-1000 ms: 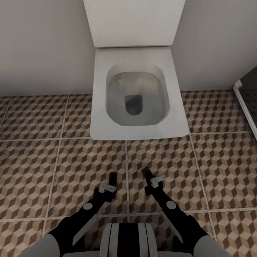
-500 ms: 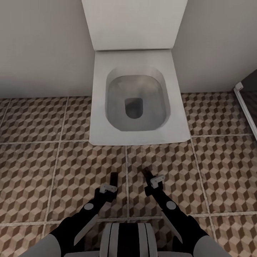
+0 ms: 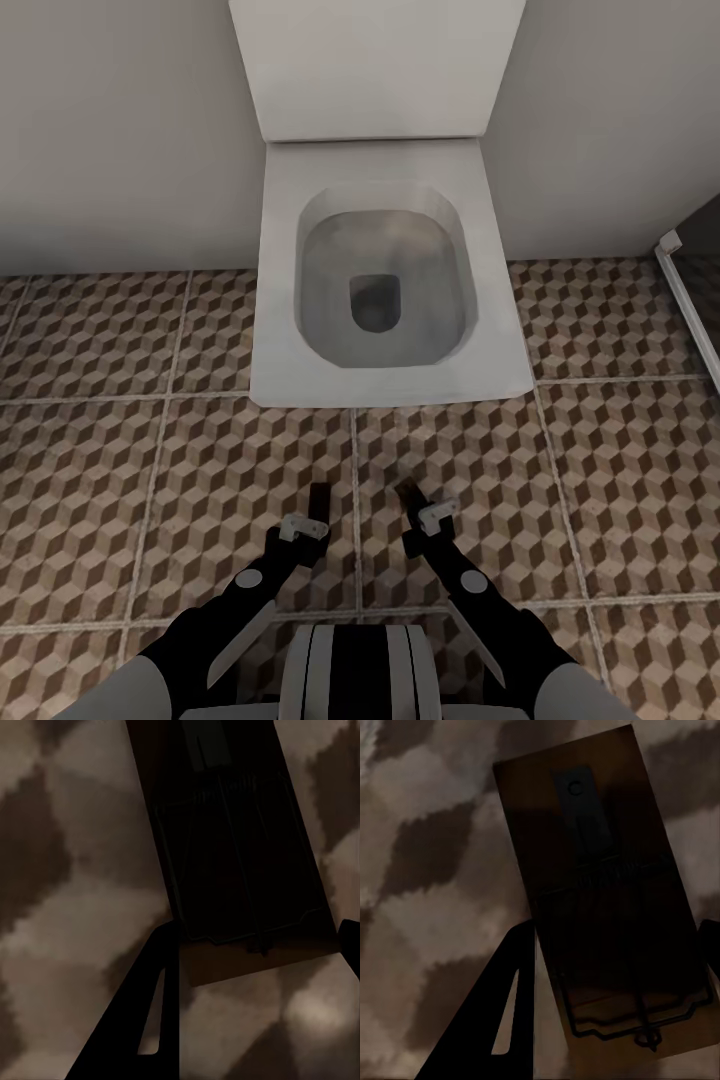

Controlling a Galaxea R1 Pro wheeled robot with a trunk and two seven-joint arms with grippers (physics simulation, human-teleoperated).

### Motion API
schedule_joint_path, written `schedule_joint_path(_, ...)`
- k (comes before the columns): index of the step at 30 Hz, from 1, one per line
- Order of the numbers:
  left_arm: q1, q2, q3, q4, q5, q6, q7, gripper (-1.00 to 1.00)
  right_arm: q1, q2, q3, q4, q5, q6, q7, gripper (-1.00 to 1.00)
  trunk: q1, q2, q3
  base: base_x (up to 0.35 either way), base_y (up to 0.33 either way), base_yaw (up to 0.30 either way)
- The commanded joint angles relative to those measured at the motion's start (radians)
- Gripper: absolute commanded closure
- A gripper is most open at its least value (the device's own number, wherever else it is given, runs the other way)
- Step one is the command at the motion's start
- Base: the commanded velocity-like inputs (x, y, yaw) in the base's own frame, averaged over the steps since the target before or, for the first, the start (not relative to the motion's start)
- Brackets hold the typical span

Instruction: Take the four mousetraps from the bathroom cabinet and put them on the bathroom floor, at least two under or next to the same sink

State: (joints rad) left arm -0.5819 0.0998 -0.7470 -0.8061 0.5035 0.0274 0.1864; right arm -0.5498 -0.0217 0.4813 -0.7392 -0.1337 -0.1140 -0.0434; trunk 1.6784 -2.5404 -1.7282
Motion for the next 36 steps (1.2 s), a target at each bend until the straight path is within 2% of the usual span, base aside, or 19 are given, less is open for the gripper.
schedule_joint_path(1, -0.001, 0.001, -0.006, -0.002, 0.006, 0.003, 0.01, 1.0, -0.001, -0.001, 0.006, 0.001, -0.012, -0.004, -0.005, 1.0, 0.0, 0.0, 0.0, 0.0, 0.0, 0.0)
schedule_joint_path(12, -0.001, -0.008, -0.006, -0.001, 0.006, 0.003, 0.01, 1.0, -0.001, 0.001, 0.006, 0.014, -0.011, -0.001, -0.007, 1.0, 0.0, 0.0, 0.0, 0.0, 0.0, 0.0)
schedule_joint_path(16, -0.001, -0.011, -0.006, 0.001, 0.006, 0.003, 0.01, 1.0, -0.001, 0.002, 0.006, 0.02, -0.011, -0.001, -0.026, 1.0, 0.0, 0.0, 0.0, 0.0, 0.0, 0.0)
schedule_joint_path(36, -0.001, -0.012, -0.013, 0.001, 0.006, 0.003, 0.01, 1.0, -0.001, 0.002, 0.006, 0.036, -0.011, 0.022, -0.041, 1.0, 0.0, 0.0, 0.0, 0.0, 0.0, 0.0)
